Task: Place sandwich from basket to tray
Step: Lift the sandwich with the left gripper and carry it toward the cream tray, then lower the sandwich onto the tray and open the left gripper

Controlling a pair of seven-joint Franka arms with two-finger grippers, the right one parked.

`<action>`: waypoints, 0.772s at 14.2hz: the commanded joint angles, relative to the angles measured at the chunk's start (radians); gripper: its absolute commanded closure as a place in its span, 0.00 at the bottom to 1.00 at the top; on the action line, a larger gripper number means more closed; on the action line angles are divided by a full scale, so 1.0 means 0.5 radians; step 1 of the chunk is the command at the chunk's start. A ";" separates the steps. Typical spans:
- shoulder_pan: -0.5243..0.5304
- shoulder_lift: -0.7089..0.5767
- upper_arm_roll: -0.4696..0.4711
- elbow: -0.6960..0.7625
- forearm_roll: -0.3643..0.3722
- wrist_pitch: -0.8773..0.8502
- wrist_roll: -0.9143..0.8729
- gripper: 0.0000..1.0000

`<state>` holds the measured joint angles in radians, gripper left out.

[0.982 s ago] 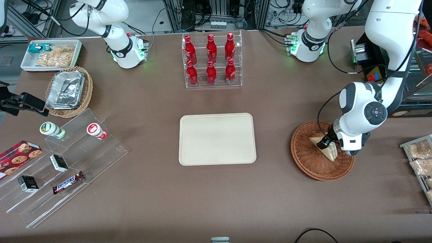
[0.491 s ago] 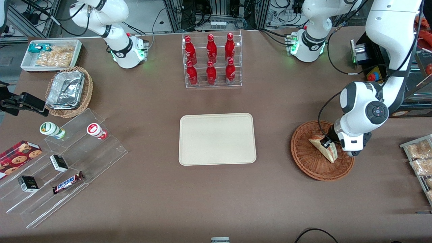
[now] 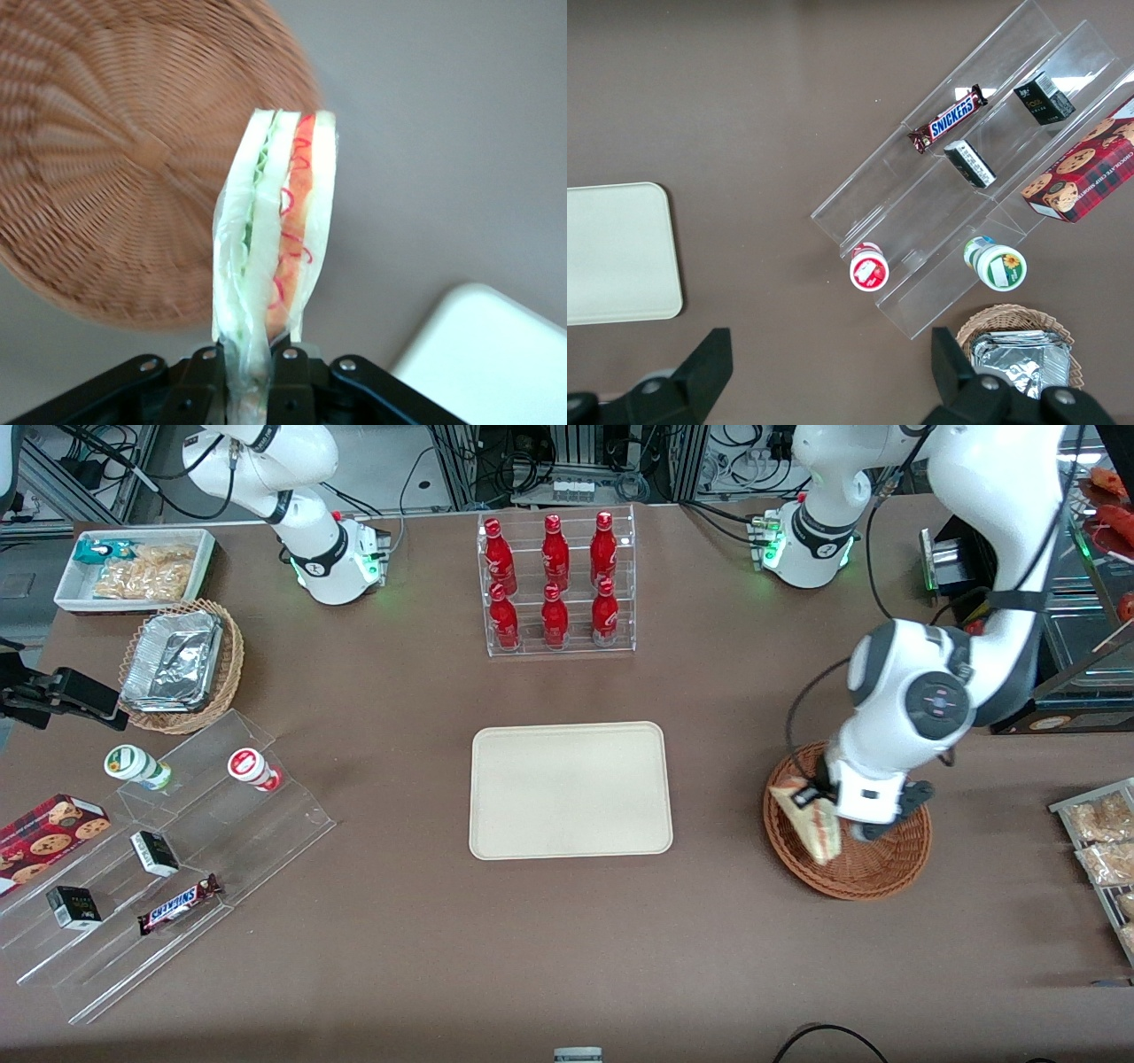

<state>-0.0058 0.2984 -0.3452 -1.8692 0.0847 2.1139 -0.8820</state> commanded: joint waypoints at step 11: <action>-0.945 0.655 0.037 0.704 0.051 -0.194 -0.187 0.87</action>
<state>-0.4312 0.5641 -0.3451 -1.5910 0.0863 2.0524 -0.9382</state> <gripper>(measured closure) 0.859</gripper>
